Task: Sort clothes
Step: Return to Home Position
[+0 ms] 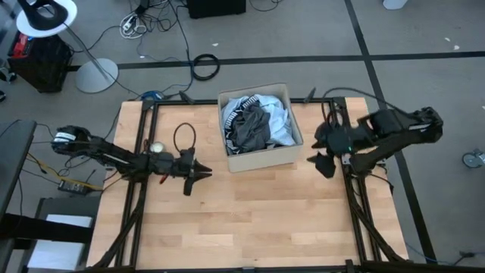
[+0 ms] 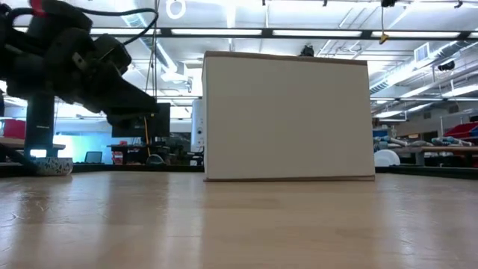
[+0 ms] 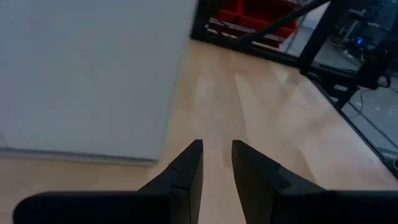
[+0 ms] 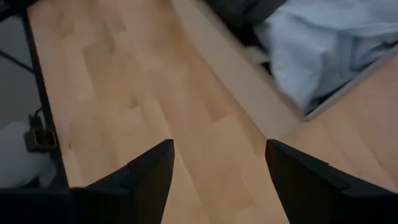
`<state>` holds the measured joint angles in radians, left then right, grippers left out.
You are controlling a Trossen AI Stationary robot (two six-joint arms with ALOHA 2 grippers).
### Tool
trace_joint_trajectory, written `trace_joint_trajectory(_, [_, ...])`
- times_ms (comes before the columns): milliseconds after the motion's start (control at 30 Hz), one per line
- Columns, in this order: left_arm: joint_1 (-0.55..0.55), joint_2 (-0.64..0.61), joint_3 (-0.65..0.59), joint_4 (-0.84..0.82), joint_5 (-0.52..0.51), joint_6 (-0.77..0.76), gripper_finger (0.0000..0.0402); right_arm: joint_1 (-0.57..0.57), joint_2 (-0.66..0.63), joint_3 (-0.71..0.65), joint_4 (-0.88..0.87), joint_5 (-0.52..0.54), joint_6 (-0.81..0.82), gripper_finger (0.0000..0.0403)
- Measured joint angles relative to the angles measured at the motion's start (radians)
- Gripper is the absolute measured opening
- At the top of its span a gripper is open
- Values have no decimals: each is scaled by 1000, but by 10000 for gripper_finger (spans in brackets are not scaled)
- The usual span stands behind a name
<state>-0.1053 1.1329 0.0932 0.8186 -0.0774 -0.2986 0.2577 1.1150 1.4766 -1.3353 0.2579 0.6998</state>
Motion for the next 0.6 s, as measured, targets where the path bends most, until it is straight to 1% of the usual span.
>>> trace_joint_trajectory(67, [52, -16, 0, -2, 41, 16, 90, 60, -36, -76, 45, 32, 12, 255])
trace_joint_trajectory(167, [134, -51, 0, -12, 127, 49, 90, 139, -94, -193, 114, 43, 62, 256])
trace_joint_trajectory(233, [188, -95, 0, -46, 197, 62, 90, 187, -136, -259, 152, 65, 114, 256])
trace_joint_trajectory(300, [235, -154, 0, -116, 245, 61, 90, 238, -189, -321, 184, 115, 160, 254])
trace_joint_trajectory(433, [269, -314, 0, -245, 262, 66, 90, 346, -294, -448, 291, 225, 179, 254])
trace_joint_trajectory(600, [264, -558, 0, -420, 226, 106, 90, 440, -427, -646, 430, 361, 156, 256])
